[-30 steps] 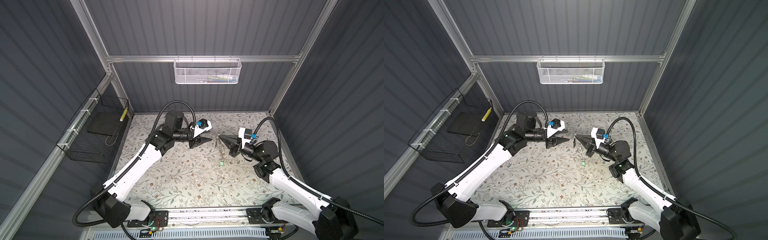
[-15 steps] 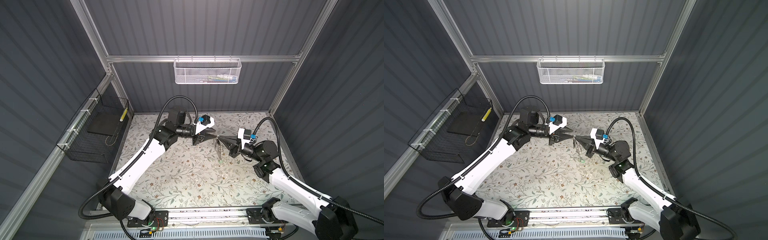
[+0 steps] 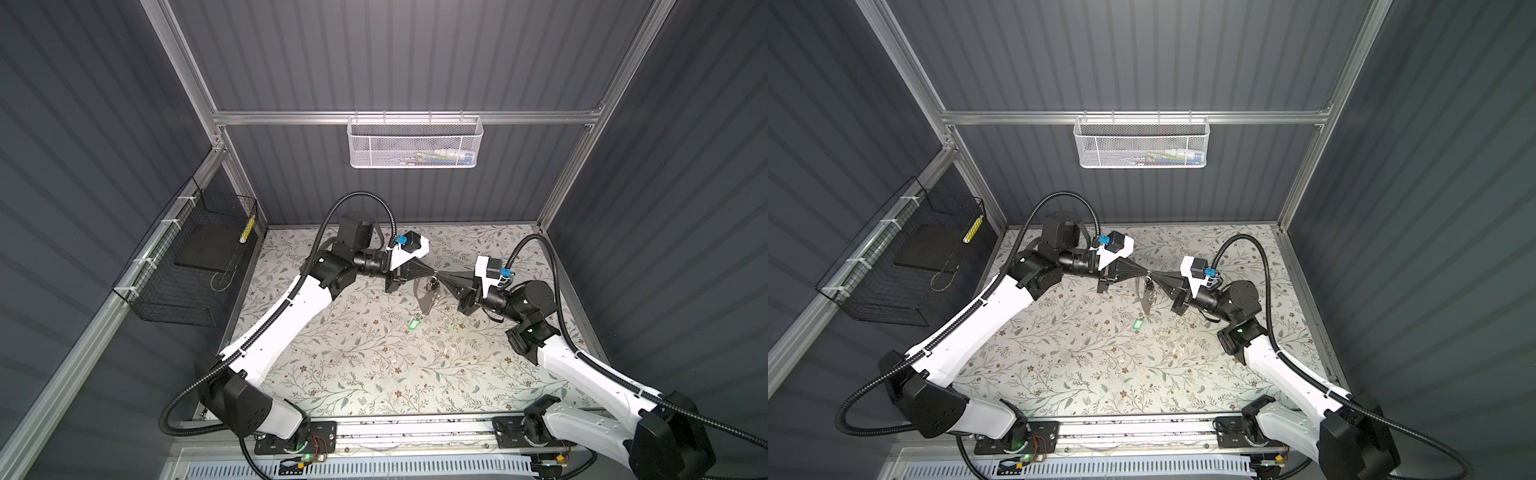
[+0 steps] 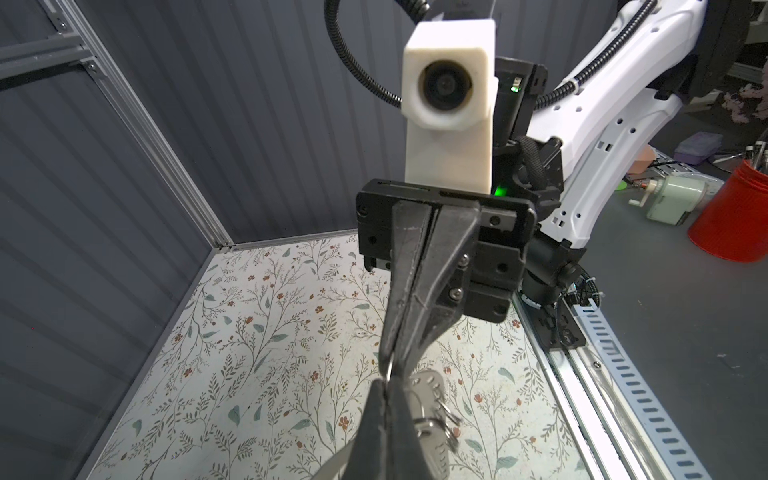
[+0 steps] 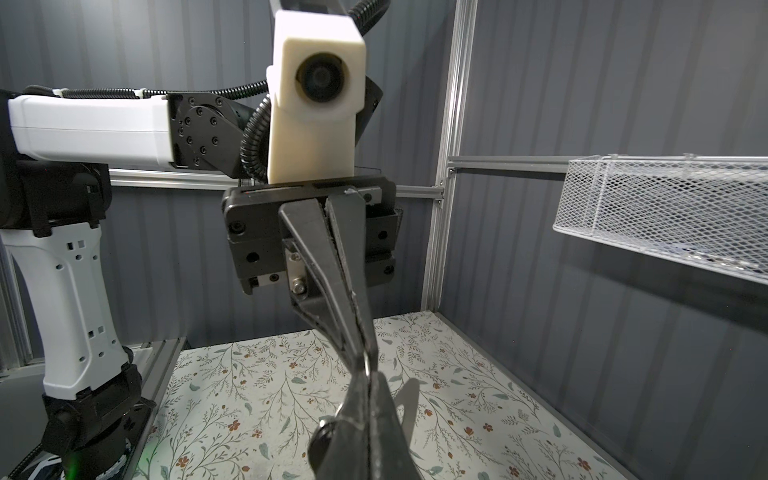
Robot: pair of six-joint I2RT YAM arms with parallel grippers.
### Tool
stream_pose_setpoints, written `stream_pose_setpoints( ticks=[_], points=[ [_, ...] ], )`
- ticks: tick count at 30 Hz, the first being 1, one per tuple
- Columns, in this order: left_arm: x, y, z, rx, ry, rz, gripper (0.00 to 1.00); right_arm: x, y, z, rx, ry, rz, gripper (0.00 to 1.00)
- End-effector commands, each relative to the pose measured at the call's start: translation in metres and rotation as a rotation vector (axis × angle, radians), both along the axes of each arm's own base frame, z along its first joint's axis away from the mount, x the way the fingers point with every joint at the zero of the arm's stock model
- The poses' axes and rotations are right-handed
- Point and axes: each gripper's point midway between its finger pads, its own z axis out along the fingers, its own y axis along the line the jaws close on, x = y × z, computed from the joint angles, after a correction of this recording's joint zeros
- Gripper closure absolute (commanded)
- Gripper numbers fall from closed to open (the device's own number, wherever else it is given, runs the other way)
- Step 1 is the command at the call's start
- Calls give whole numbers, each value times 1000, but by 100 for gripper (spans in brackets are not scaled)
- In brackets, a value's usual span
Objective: Put the keys on the keyring
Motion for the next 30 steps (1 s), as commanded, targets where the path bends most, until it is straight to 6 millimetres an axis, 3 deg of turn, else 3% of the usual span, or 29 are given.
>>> stream_pose_setpoints(
  ticks=[1, 5, 9, 14, 21, 30],
  points=[
    [-5, 1, 9, -15, -6, -42, 100, -1, -2, 18, 30, -51, -6, 100],
    [-6, 4, 9, 13, -18, -34, 100, 1, -3, 15, 8, -43, -28, 100],
    [-1, 10, 5, 118, -21, 5, 100, 10, -12, 9, -60, -52, -144, 82],
    [4, 16, -3, 252, -49, 46, 100, 16, -21, -1, -226, -67, -238, 71],
    [3, 7, -16, 407, -120, 74, 100, 12, -16, 0, -295, -95, -238, 70],
    [5, -3, -16, 427, -140, 85, 100, 7, -4, -11, -317, -93, -191, 72]
  ],
)
